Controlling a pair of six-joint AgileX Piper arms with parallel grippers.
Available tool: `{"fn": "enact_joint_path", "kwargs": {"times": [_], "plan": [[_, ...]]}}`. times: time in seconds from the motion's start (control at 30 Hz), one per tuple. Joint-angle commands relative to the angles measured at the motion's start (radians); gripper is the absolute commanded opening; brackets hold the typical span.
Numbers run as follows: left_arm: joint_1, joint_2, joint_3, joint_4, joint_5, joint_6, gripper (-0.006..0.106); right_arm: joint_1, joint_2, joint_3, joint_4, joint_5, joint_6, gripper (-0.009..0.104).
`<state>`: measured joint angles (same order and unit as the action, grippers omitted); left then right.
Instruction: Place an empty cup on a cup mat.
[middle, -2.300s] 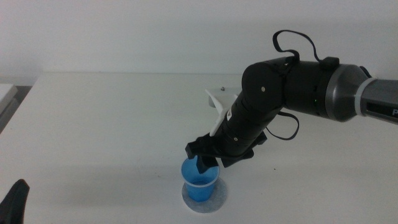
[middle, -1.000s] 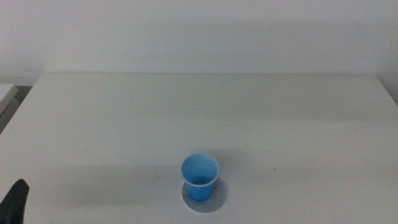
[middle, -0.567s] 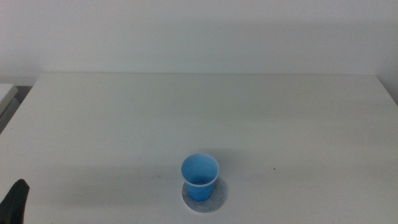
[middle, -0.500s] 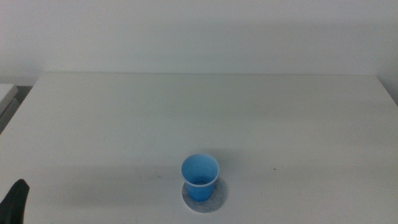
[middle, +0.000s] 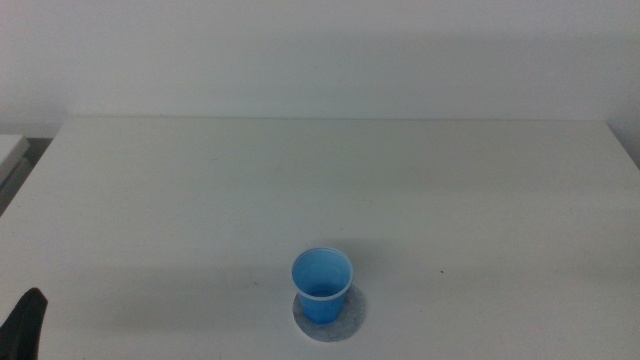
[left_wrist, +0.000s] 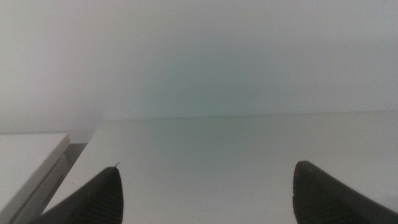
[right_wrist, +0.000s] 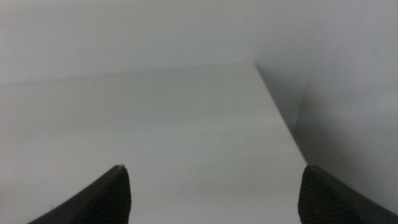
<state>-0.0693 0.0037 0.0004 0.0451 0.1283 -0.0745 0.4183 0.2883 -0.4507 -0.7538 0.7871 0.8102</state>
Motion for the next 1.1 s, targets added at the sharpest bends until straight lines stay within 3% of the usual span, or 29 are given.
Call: {"fn": "enact_joint_path", "kwargs": {"times": [0.0,0.1,0.27,0.4,0.57,0.8,1.07], "plan": [[-0.001,-0.004,0.000,0.000,-0.013,-0.003,0.094,-0.010,-0.006,0.021,0.057,-0.001,-0.070,0.092],[-0.001,-0.004,0.000,0.000,-0.013,-0.003,0.094,-0.019,-0.012,0.021,0.163,0.000,-0.200,0.092],[-0.001,-0.004,0.000,0.000,-0.013,-0.003,0.094,-0.145,-0.059,0.039,0.218,-0.086,-0.299,0.092],[-0.001,-0.004,0.000,0.000,-0.013,-0.003,0.094,-0.305,-0.125,0.087,0.447,-0.301,-0.587,0.092],[-0.001,-0.004,0.000,0.000,-0.013,-0.003,0.094,-0.435,-0.148,0.164,0.653,-0.441,-0.661,0.092],[-0.001,-0.004,0.000,0.000,-0.013,-0.003,0.094,-0.439,-0.203,0.342,0.702,-0.695,-0.756,0.092],[-0.001,-0.004,0.000,0.000,-0.013,-0.003,0.094,-0.439,-0.288,0.451,0.679,-0.704,-0.756,0.092]]}}
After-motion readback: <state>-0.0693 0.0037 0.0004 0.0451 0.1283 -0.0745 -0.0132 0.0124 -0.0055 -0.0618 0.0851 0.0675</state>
